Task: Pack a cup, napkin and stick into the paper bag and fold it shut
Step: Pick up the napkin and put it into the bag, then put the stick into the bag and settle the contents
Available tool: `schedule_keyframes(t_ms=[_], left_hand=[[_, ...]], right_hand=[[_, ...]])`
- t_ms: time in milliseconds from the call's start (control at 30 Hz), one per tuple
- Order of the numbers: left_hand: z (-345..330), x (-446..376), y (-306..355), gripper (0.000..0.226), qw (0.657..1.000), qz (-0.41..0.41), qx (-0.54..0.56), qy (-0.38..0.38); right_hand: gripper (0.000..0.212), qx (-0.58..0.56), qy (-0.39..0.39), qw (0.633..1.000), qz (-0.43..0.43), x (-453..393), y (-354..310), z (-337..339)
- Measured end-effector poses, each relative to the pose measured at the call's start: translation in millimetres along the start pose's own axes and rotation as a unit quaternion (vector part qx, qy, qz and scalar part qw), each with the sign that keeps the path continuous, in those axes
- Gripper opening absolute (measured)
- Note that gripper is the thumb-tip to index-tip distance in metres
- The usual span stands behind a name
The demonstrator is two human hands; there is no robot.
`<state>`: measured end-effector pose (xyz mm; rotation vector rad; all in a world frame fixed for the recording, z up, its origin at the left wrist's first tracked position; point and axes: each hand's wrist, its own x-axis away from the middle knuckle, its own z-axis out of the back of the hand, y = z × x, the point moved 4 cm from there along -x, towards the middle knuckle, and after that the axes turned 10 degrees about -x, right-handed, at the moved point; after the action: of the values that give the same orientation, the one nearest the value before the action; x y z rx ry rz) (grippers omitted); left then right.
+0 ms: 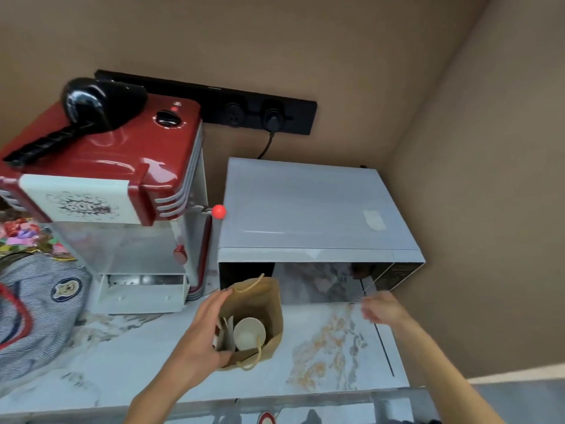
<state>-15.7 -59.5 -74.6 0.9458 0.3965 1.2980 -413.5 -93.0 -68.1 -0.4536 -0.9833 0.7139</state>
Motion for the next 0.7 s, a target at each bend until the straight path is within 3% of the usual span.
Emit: schedule_keyframes(t_ms=[133, 200, 267, 400, 600, 700], left_hand=[[0, 1, 0, 0.106, 1.0, 0.01, -0.016, 0.002], [1, 2, 4, 0.105, 1.0, 0.007, -0.014, 0.004], [2, 4, 8, 0.104, 1.0, 0.009, -0.019, 0.001], [2, 5, 9, 0.103, 0.999, 0.023, -0.034, 0.009], [1, 5, 9, 0.105, 0.999, 0.029, -0.042, 0.011], [2, 7, 8, 0.107, 0.999, 0.029, -0.039, 0.013]], right_hand=[[0.019, 0.208, 0.037, 0.975, -0.073, -44, 66, 5], [0.017, 0.25, 0.04, 0.964, -0.08, -57, 85, 2], [0.033, 0.256, 0.05, 0.962, -0.083, -67, 97, -6], [0.022, 0.309, 0.048, 0.946, -0.082, -80, 105, -18], [0.012, 0.234, -0.03, 0.97, -0.066, -64, 98, -42], [0.022, 0.161, -0.116, 0.98, 0.03, -34, 71, -54]])
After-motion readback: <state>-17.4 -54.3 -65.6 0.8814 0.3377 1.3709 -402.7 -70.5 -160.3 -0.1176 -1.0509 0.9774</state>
